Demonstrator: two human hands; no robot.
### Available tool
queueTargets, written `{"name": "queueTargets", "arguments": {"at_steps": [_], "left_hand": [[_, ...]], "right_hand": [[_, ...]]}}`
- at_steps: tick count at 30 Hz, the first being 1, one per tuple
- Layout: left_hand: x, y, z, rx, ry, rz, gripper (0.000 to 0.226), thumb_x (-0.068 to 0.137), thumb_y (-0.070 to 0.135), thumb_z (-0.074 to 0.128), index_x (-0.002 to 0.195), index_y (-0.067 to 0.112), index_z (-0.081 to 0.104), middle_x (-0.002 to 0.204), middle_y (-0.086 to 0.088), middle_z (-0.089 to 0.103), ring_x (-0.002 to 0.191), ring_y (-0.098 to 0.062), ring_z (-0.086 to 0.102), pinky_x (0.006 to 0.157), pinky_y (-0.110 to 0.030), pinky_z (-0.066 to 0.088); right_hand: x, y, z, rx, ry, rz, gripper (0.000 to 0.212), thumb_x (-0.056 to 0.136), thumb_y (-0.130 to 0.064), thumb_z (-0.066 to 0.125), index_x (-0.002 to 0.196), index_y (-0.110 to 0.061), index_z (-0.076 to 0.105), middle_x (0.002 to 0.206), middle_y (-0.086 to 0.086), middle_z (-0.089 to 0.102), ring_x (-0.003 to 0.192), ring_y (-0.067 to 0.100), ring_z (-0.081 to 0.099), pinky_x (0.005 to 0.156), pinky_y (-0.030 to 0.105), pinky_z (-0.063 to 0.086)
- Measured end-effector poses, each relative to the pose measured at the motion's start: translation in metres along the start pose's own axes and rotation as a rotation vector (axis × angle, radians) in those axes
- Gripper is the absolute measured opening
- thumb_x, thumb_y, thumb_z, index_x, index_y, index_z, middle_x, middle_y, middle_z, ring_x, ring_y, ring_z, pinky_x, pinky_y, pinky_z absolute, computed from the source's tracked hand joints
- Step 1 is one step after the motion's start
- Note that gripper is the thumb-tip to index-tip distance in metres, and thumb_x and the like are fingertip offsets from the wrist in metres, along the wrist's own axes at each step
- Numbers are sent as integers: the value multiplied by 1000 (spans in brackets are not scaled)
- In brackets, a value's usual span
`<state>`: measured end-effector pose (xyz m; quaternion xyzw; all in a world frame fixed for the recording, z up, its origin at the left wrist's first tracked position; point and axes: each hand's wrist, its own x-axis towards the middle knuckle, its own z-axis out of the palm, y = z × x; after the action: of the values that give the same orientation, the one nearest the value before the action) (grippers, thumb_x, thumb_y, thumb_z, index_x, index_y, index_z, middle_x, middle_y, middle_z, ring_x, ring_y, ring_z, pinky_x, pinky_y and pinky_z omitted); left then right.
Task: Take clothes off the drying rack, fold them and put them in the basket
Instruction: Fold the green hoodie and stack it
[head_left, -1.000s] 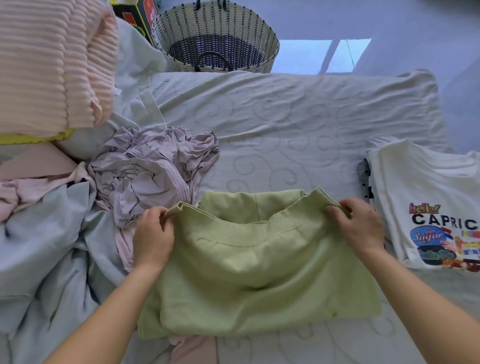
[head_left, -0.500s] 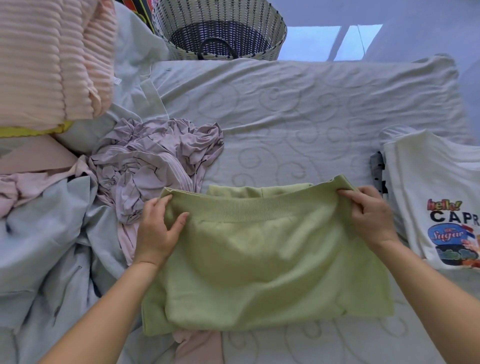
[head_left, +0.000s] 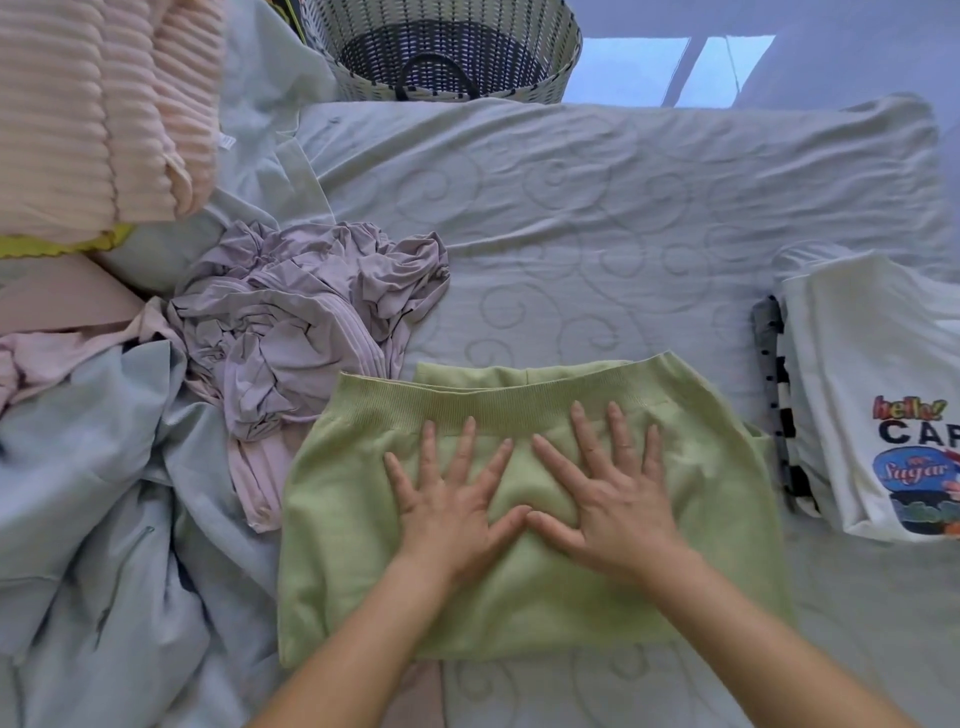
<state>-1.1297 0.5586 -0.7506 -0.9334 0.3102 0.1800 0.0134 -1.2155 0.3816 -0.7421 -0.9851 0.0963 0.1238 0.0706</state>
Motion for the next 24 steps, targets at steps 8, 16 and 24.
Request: {"name": "queueTargets", "arguments": {"at_steps": [8, 16, 24], "left_hand": [[1, -15, 2, 22, -25, 10, 75, 86, 76, 2, 145, 40, 31, 156, -2, 27, 141, -39, 24, 106, -66, 8], [-107, -76, 28, -387, 61, -367, 72, 93, 64, 13, 152, 24, 16, 157, -21, 12, 144, -37, 15, 114, -53, 23], [-112, -92, 13, -672, 186, -524, 83, 87, 50, 53, 151, 11, 20, 150, -9, 37, 133, -29, 39, 105, -39, 35]], "right_hand": [[6, 5, 9, -76, -102, 90, 81, 74, -89, 5, 145, -51, -6, 156, -2, -14, 146, 30, -14, 110, 59, -14], [-63, -35, 27, 109, 118, -135, 50, 94, -34, 32, 144, -30, 36, 154, 2, 30, 148, 21, 10, 113, 46, 13], [-67, -54, 37, 64, -17, 8, 61, 97, -60, 12, 145, -32, 35, 154, 0, 30, 149, 22, 1, 113, 49, 8]]}}
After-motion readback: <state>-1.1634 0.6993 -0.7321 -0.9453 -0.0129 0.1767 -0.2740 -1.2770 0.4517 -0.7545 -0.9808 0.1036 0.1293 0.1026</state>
